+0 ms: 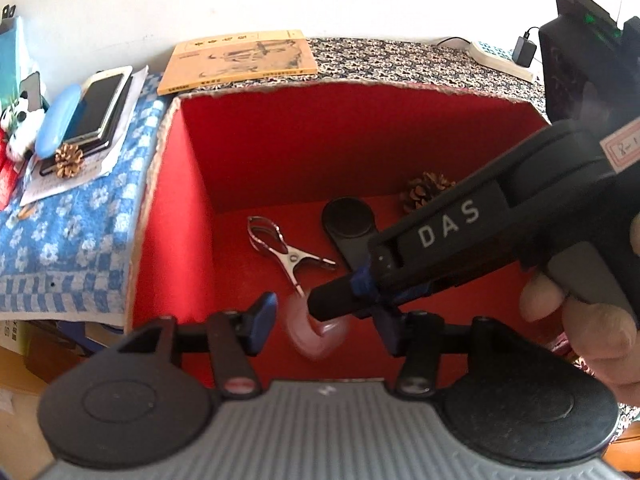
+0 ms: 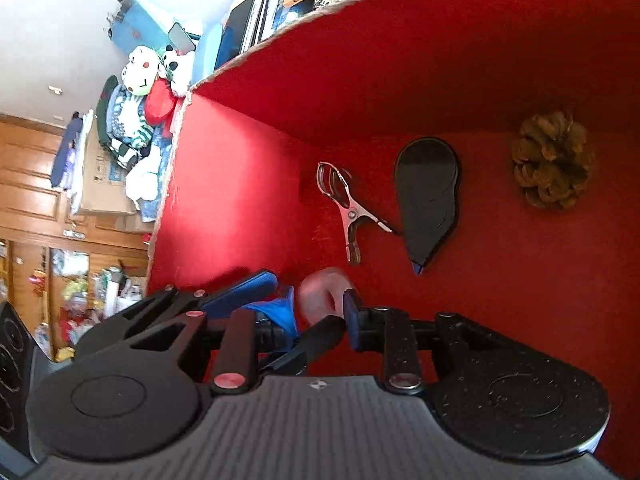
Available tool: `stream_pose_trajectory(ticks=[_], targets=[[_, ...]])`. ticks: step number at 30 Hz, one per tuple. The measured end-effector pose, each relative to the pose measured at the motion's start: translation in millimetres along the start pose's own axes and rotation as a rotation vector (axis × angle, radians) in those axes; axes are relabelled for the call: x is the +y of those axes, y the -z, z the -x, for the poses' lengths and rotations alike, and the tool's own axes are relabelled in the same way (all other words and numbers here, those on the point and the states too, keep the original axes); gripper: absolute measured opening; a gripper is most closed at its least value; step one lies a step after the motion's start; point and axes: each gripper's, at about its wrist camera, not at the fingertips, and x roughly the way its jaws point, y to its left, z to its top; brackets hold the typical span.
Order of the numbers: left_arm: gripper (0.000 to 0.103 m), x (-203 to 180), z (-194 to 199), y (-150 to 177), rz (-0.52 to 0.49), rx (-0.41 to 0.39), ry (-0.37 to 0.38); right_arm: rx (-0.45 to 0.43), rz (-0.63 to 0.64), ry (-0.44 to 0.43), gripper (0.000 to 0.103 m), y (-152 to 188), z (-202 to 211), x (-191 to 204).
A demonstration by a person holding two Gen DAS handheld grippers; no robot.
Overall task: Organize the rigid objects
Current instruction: 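Lower the tape roll into the red box and open the right gripper, then raise the open right gripper out of the red box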
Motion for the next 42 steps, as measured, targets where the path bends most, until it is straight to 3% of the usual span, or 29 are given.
stream_pose_trajectory(ticks=[17, 42], targets=[[0.063, 2.3, -8.5, 0.0, 0.007, -0.005, -0.004, -0.089, 0.022, 0.038, 0.011, -0.1, 3.3, 2.6], [0.063, 4.3, -10.4, 2.2, 0.017, -0.011, -0.001, -0.166, -0.001, 0.047, 0.011, 3.2, 9.7, 0.2]])
